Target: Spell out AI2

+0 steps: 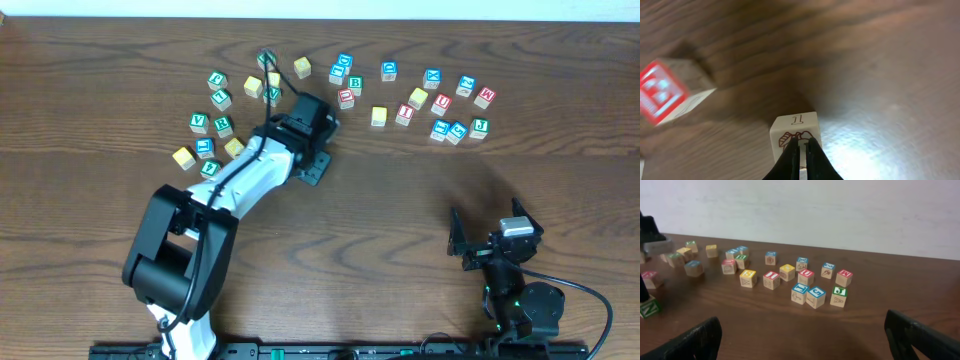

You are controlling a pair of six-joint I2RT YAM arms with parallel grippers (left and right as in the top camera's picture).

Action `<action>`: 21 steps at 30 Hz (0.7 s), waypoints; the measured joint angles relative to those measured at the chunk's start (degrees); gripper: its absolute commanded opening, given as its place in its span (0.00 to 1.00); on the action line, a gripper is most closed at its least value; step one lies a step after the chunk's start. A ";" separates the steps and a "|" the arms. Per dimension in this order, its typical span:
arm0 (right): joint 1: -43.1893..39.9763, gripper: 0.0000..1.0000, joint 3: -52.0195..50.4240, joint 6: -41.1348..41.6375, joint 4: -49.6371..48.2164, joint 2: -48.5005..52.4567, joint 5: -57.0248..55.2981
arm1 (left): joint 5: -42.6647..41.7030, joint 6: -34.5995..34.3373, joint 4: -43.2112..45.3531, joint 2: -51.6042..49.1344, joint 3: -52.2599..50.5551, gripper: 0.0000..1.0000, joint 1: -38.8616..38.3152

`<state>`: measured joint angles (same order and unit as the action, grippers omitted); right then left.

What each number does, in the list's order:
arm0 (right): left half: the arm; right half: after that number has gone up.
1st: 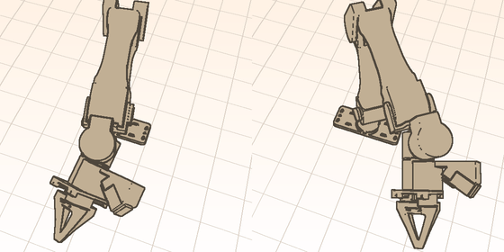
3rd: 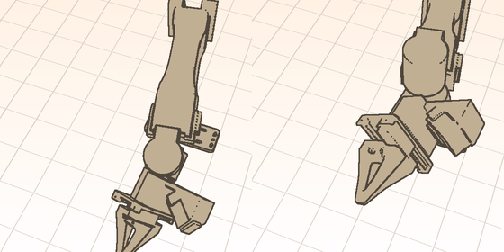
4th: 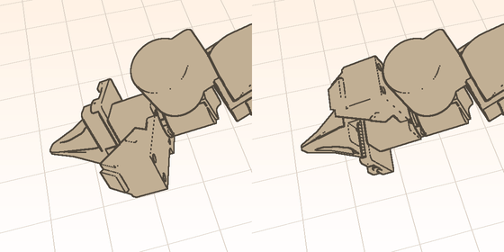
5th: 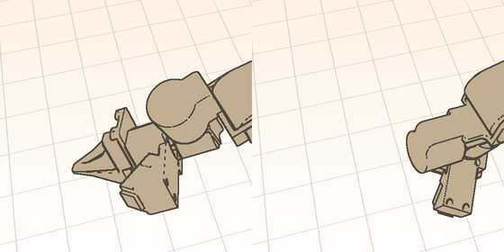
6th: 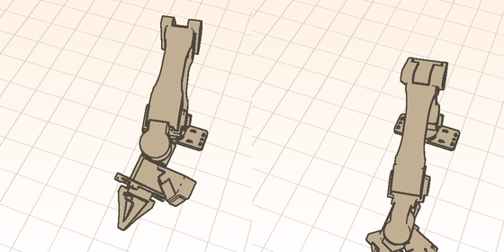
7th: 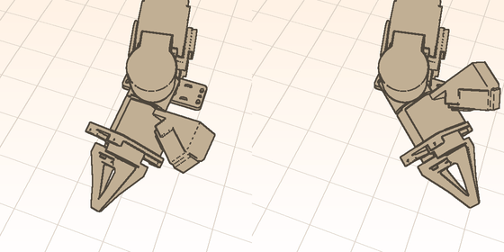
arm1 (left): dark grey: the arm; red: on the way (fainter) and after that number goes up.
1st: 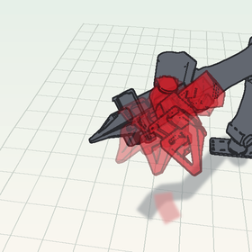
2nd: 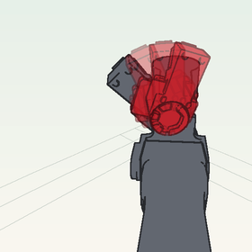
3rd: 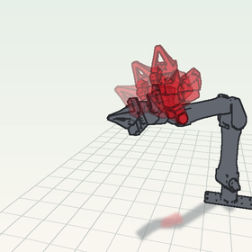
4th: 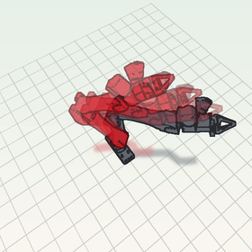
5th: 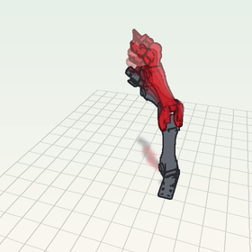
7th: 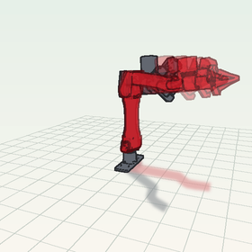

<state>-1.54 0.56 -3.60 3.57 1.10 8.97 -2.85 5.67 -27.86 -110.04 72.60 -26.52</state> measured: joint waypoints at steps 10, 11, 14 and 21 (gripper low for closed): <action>0.00 0.99 0.00 0.00 0.00 0.00 0.02 | 0.24 -8.90 -0.57 0.00 0.00 0.07 3.87; 0.00 0.99 0.00 0.00 0.00 0.00 0.00 | 0.24 -9.38 -0.59 0.00 0.02 0.07 3.87; 0.00 0.99 0.00 0.00 0.00 0.00 0.02 | 0.31 -10.40 -1.42 0.00 0.39 0.07 3.87; 0.00 0.99 0.00 0.00 0.00 0.00 0.02 | 0.72 -10.60 -2.89 0.66 0.50 0.07 3.93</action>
<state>-1.54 0.56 -3.60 3.57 1.10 8.99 -2.13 -4.93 -30.74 -109.38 73.10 -22.59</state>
